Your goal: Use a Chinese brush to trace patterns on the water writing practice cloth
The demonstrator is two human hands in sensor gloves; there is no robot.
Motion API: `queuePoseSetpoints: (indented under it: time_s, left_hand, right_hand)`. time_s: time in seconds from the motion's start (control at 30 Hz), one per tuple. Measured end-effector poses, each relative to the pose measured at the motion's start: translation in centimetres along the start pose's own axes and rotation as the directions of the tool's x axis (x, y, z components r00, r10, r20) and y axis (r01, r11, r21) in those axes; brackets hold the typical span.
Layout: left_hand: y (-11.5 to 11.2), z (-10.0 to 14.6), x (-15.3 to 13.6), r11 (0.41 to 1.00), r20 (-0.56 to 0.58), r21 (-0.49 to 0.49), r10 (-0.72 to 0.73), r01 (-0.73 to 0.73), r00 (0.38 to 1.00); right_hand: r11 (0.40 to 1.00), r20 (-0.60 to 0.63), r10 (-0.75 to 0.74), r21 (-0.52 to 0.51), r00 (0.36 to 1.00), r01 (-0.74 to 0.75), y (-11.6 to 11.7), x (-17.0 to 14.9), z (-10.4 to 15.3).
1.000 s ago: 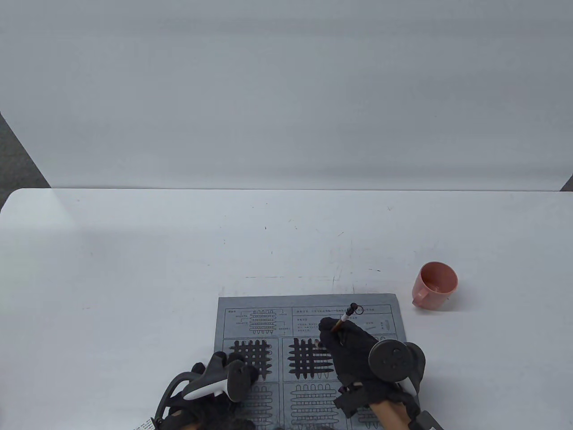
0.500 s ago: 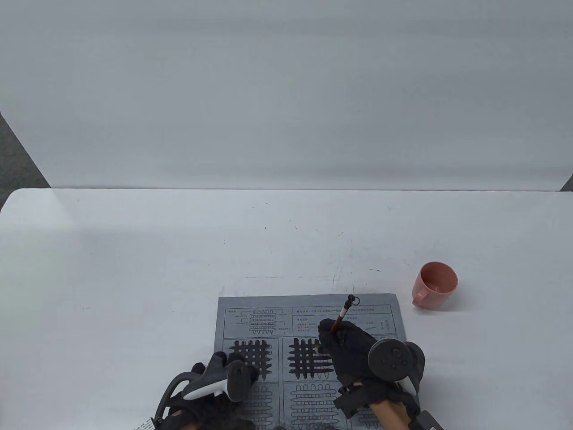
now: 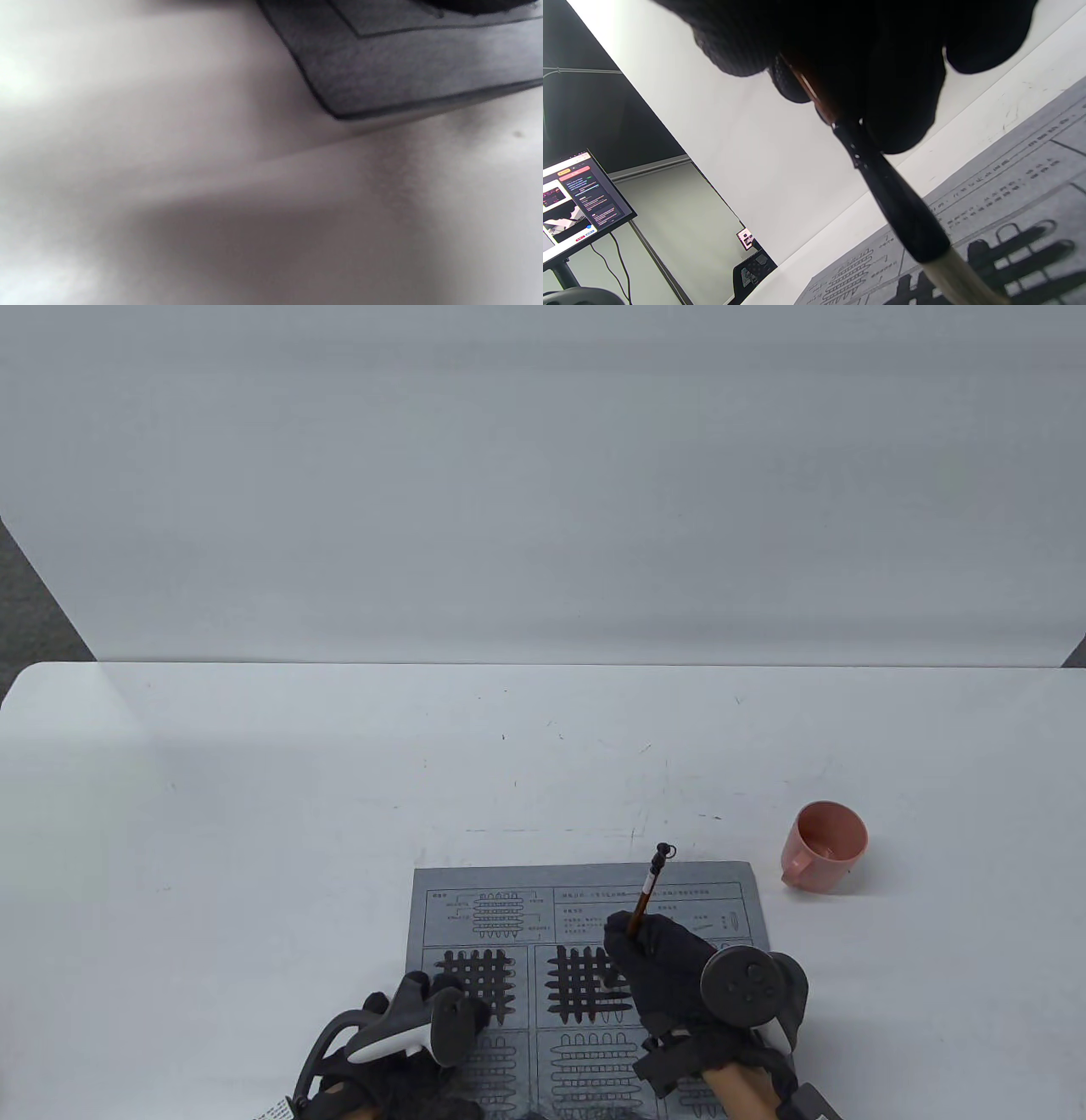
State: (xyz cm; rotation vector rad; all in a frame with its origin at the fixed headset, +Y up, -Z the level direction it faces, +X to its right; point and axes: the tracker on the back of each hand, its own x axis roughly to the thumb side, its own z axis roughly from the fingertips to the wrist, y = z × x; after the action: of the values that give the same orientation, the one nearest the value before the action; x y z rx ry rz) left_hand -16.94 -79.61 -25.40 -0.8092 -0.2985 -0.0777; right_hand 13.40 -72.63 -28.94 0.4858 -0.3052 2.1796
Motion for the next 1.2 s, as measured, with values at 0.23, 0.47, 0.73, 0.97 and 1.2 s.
queuePoseSetpoints:
  time_s: [0.23,0.47,0.73,0.97,1.2]
  left_hand:
    - [0.00,0.00,0.00,1.000,0.000,0.000,0.000,0.000,1.000]
    - [0.00,0.00,0.00,1.000,0.000,0.000,0.000,0.000,1.000]
    - [0.00,0.00,0.00,1.000,0.000,0.000,0.000,0.000,1.000]
    - [0.00,0.00,0.00,1.000,0.000,0.000,0.000,0.000,1.000]
    - [0.00,0.00,0.00,1.000,0.000,0.000,0.000,0.000,1.000]
  right_hand:
    - [1.000,-0.005,-0.004,0.010,1.000,0.004,0.01,-0.05,-0.02]
    - [1.000,-0.011,-0.004,0.015,1.000,0.005,-0.01,-0.07,-0.05]
    - [1.000,-0.014,-0.004,0.021,1.000,0.004,-0.01,-0.09,-0.07]
    - [1.000,-0.021,-0.008,0.030,1.000,0.008,-0.01,-0.09,-0.06]
    - [0.999,-0.027,-0.018,0.030,0.999,0.019,-0.03,-0.11,-0.09]
